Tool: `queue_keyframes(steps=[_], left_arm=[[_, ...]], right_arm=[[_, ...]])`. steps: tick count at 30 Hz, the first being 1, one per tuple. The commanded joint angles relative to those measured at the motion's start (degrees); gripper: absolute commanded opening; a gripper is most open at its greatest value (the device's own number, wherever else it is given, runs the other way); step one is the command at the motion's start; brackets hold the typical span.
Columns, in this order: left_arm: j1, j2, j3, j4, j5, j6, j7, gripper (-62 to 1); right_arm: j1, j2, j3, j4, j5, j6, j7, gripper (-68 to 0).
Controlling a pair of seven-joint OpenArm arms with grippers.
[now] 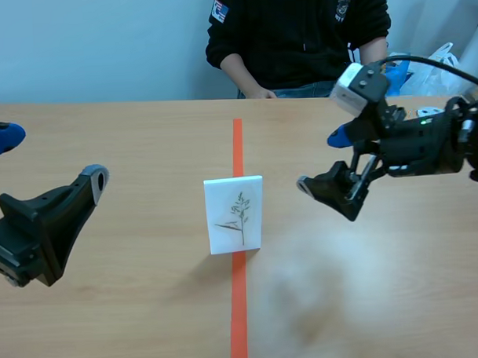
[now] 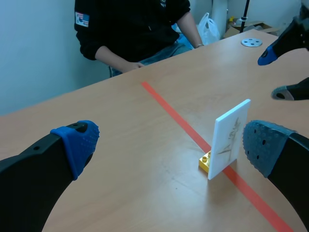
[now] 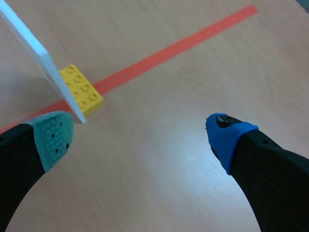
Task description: Sort the leaf by its shape. The table is split by an orange tape line. A compound leaf with several leaflets goes to the left side, a simple leaf with one blade goes to the right side. Return to the home posture when a red brick is placed on the table.
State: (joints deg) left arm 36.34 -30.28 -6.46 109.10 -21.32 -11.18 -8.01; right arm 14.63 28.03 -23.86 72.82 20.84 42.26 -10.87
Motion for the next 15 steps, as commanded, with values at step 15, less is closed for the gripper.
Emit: queue_keyframes(steps=[15], left_arm=[[0.2,0.3,-1.3,0.5,-0.5,-0.1,-1.2,1.4]], right_arm=[[3.3,-9.4,-6.6,-11.6,-6.1,0.5,8.9,-11.6]])
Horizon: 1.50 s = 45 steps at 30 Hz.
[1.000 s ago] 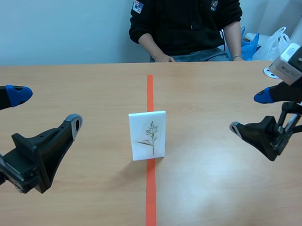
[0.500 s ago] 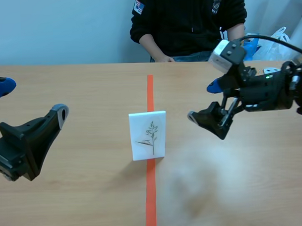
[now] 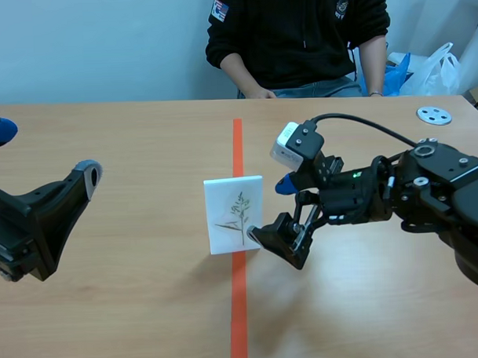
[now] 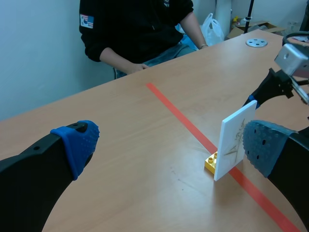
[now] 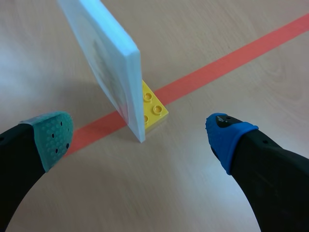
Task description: Sort the leaf by its shape. The table is split by an orange tape line. A compound leaf with several leaflets goes to the left side, a simple leaf with one blade goes to the right side. Return to the home posture when a red brick is placed on the table.
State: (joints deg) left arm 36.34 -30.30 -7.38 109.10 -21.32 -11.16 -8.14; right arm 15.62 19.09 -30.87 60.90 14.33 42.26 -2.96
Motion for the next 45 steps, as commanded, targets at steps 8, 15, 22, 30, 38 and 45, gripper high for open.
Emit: queue_keyframes(steps=[8,15,22,30,38,45], left_arm=[[0.2,0.3,-0.4,0.5,-0.5,-0.1,-1.0,1.4],[0.2,0.3,-0.4,0.5,-0.5,-0.1,-1.0,1.4],[0.2,0.3,-0.5,0.5,-0.5,-0.1,-1.0,1.4],[0.2,0.3,-0.5,0.5,-0.5,-0.1,-1.0,1.4],[0.2,0.3,-0.5,0.5,-0.6,-0.1,-1.0,1.4],[0.2,0.3,-0.5,0.5,-0.5,-0.1,-1.0,1.4]], right_arm=[[2.8,-3.8,-1.9,-2.6,-1.2,0.5,3.4,-18.0],[2.1,-4.7,-5.2,-3.7,-3.8,-1.1,5.4,-29.0],[2.1,-4.8,-5.2,-3.8,-4.3,-3.6,5.7,-40.3],[2.0,-4.8,-5.2,-3.8,-4.8,-6.4,5.9,-66.9],[0.9,-4.8,-5.0,-3.8,-4.8,-8.1,7.0,-66.9],[-0.4,-4.6,2.4,-2.8,-4.7,-8.2,8.3,-66.9]])
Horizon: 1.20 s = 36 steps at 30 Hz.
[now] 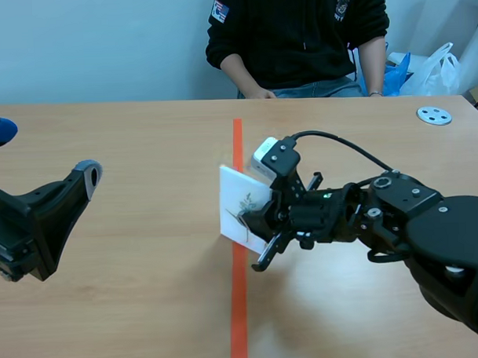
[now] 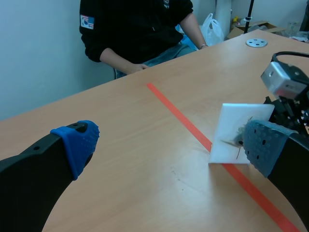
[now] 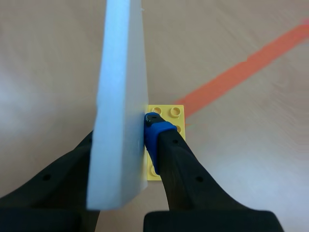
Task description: Sort the leaf by its shape. The table is split by an orange tape line. A compound leaf with several leaflets goes to the left side, a simple leaf with one blade goes to the right side. Return to the home posture when a red brick is placed on the table.
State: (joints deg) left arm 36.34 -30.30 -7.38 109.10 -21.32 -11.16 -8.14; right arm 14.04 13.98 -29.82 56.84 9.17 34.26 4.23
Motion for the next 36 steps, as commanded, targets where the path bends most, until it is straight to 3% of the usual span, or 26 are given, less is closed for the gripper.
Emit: queue_keyframes(steps=[1,9,11,21,26,36], left_arm=[[0.2,0.3,-0.5,0.5,-0.5,-0.1,-1.0,1.4],[0.2,0.3,-0.5,0.5,-0.6,-0.1,-1.0,1.4],[0.2,0.3,-0.5,0.5,-0.6,-0.1,-1.0,1.4],[0.2,-0.1,-0.5,0.5,-0.6,-0.1,-1.0,1.4],[0.2,-0.2,-0.5,0.5,-0.6,-0.1,-1.0,1.4],[0.2,-0.4,-0.5,0.5,-0.8,-0.2,-1.0,1.4]], right_arm=[[1.0,0.7,2.9,1.7,0.5,-0.2,1.1,-66.9],[-2.6,3.3,17.6,5.0,0.5,-0.7,-0.7,-66.9],[-3.9,4.4,21.1,5.0,1.5,-2.1,-1.1,-66.9],[-11.8,9.0,38.6,5.0,6.9,-3.0,-2.7,-66.9],[-17.1,9.4,46.5,5.0,8.5,-3.7,-3.0,-66.9],[-26.3,8.3,56.8,5.0,9.9,-8.6,-1.2,-66.9]])
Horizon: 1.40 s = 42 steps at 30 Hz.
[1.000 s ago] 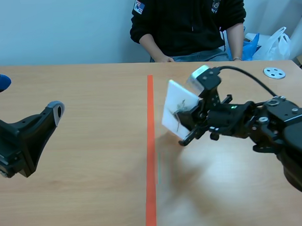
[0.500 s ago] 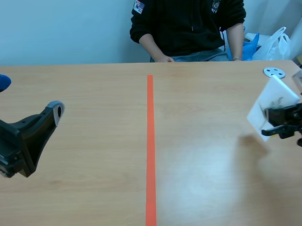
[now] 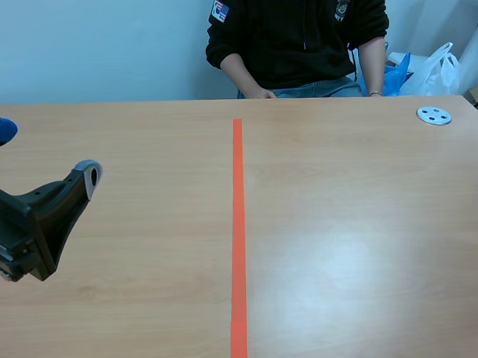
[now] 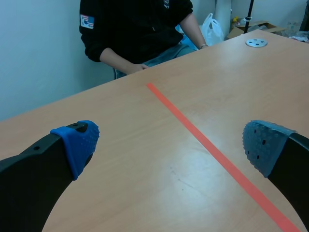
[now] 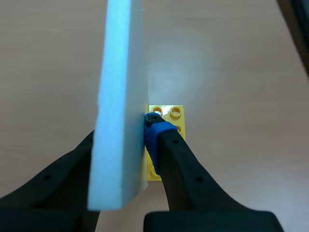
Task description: Sort the leaf by its shape. The table is split by an orange tape line. A compound leaf with several leaflets goes to the left side, a simple leaf with one blade goes to the right side. Return to the home posture when a red brick is placed on the table.
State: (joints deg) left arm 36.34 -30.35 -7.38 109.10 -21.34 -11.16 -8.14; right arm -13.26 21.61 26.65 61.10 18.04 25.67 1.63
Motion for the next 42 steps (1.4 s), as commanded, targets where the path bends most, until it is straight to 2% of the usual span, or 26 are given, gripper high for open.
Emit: queue_keyframes(steps=[1,8,11,14,22,27,34,38,41,42], left_arm=[[0.2,-0.3,-0.5,0.5,-1.0,-0.2,-1.0,1.4],[0.2,-0.3,-0.5,0.5,-1.7,-0.2,-1.0,1.4],[0.2,-0.3,-0.5,0.5,-1.7,-0.2,-1.0,1.4],[0.2,-0.3,-0.5,0.5,-1.7,-0.2,-1.0,1.4],[0.2,-0.3,-0.5,0.5,-1.7,-0.1,-1.0,1.4],[0.2,-0.3,-0.5,0.5,-1.7,-0.1,-1.0,1.4],[0.2,-0.3,-0.5,0.5,-1.7,-0.1,-1.0,1.4],[0.2,-0.3,-0.5,0.5,-1.7,-0.1,-1.0,1.4],[0.2,-0.3,-0.5,0.5,-1.7,-0.1,-1.0,1.4],[0.2,-0.3,-0.5,0.5,-1.7,-0.2,-1.0,1.4]], right_arm=[[0.6,0.6,0.9,0.7,1.7,-0.3,1.4,-66.9],[-0.1,0.6,2.4,0.7,3.0,-0.9,1.5,-66.9],[-0.1,0.4,2.4,0.7,3.8,-2.2,1.3,-65.5],[-0.1,0.1,2.4,0.7,4.4,-2.2,1.3,-62.2],[-0.1,-0.2,2.4,0.7,4.8,-2.1,1.0,-61.8],[-0.1,-0.2,2.4,0.7,4.8,-2.1,0.5,-49.2],[-0.1,-0.2,2.4,0.7,5.9,-2.1,0.2,-46.0],[-0.1,-0.2,2.4,0.7,6.9,-2.1,-1.3,-35.0],[-0.8,0.0,3.2,1.2,7.0,-2.1,-1.4,-22.4],[-1.3,0.0,3.9,2.0,7.3,-2.1,-1.1,-21.5]])
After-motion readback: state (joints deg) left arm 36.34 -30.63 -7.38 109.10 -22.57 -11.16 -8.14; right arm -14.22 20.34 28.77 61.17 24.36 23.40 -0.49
